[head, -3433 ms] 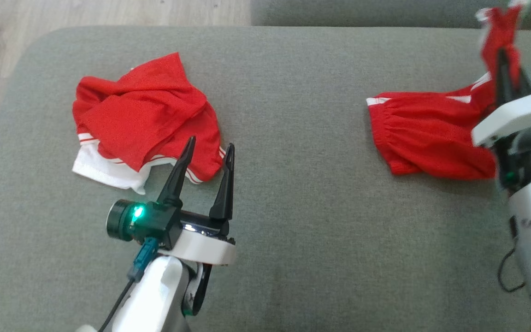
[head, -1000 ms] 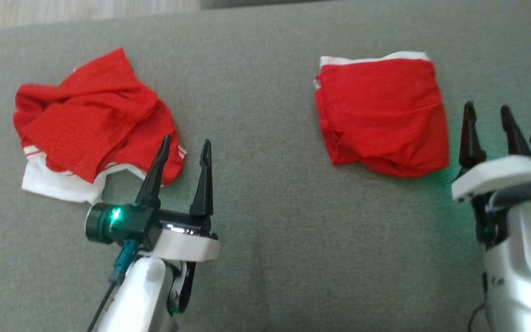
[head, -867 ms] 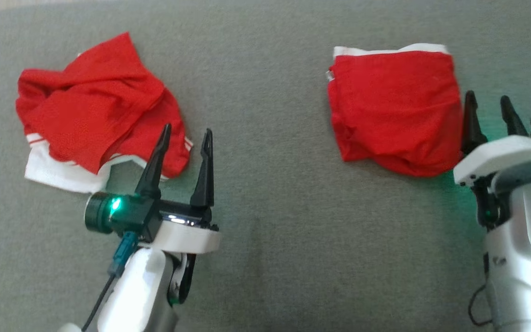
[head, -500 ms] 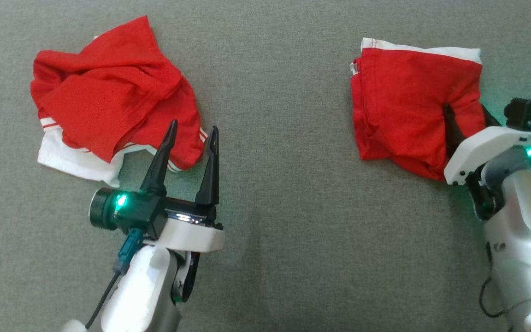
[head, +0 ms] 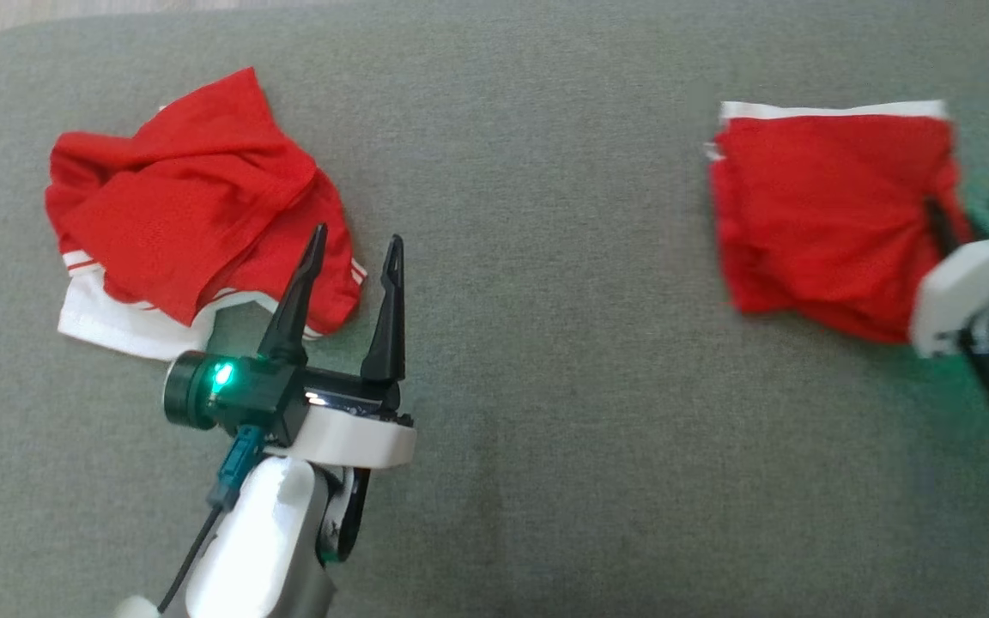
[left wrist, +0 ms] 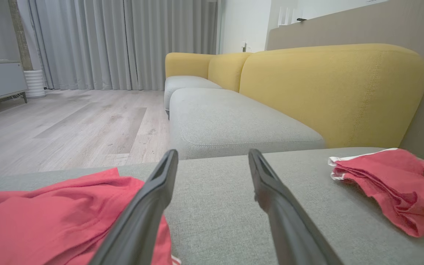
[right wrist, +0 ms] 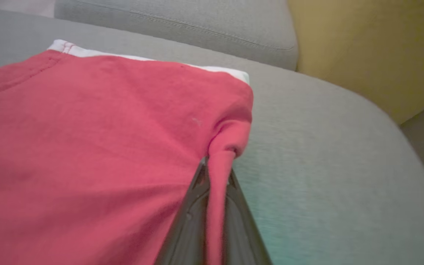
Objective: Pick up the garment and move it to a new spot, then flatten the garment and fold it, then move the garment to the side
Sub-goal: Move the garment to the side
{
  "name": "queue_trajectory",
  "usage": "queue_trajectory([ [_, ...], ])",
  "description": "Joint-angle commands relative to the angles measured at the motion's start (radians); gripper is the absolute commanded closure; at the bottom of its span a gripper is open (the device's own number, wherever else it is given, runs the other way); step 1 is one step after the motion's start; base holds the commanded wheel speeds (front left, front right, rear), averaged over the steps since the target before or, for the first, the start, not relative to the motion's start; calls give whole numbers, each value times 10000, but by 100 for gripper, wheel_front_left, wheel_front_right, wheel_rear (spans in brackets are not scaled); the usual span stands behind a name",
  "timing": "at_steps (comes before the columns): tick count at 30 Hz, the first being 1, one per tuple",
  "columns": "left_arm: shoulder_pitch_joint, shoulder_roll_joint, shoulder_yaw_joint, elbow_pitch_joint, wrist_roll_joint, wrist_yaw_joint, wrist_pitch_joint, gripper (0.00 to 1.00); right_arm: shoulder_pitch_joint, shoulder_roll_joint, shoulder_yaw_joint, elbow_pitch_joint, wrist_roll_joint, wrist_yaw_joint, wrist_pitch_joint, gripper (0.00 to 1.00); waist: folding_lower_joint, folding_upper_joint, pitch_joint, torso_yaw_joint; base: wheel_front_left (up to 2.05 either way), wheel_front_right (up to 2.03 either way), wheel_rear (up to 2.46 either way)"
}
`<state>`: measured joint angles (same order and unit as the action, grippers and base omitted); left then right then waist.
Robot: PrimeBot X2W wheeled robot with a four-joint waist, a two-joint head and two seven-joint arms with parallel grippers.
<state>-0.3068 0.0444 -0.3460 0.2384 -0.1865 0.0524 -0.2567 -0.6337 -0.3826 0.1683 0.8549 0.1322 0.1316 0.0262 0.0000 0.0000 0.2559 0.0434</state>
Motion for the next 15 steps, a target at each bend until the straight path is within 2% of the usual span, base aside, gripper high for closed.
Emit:
queue_trajectory([
  [1, -156, 59, 387, -371, 1, 33, -51, 0, -27, -446, 278, -367, 46, -9, -103, 100, 0, 0, 33, -25, 0, 0, 0],
  [5, -241, 59, 428, -527, 45, 12, -51, 0, 147, -1812, 762, -432, -118, -9, -54, 100, 0, 0, 267, 0, 0, 0, 0],
  [8, -322, 59, 446, -660, 118, 4, -51, 0, 229, -2627, 518, -276, -85, -9, -91, 100, 0, 0, 533, 75, 0, 0, 0],
  [13, -423, 59, 583, -738, 249, -49, -51, 0, 160, -3426, -402, -99, -667, -9, -326, 100, 0, 0, 894, 154, 0, 0, 0],
  [15, -477, 59, 621, -740, 276, -76, -51, 0, 117, -3620, -759, -121, -1252, -9, -420, 100, 0, 0, 1024, 176, 0, 0, 0],
])
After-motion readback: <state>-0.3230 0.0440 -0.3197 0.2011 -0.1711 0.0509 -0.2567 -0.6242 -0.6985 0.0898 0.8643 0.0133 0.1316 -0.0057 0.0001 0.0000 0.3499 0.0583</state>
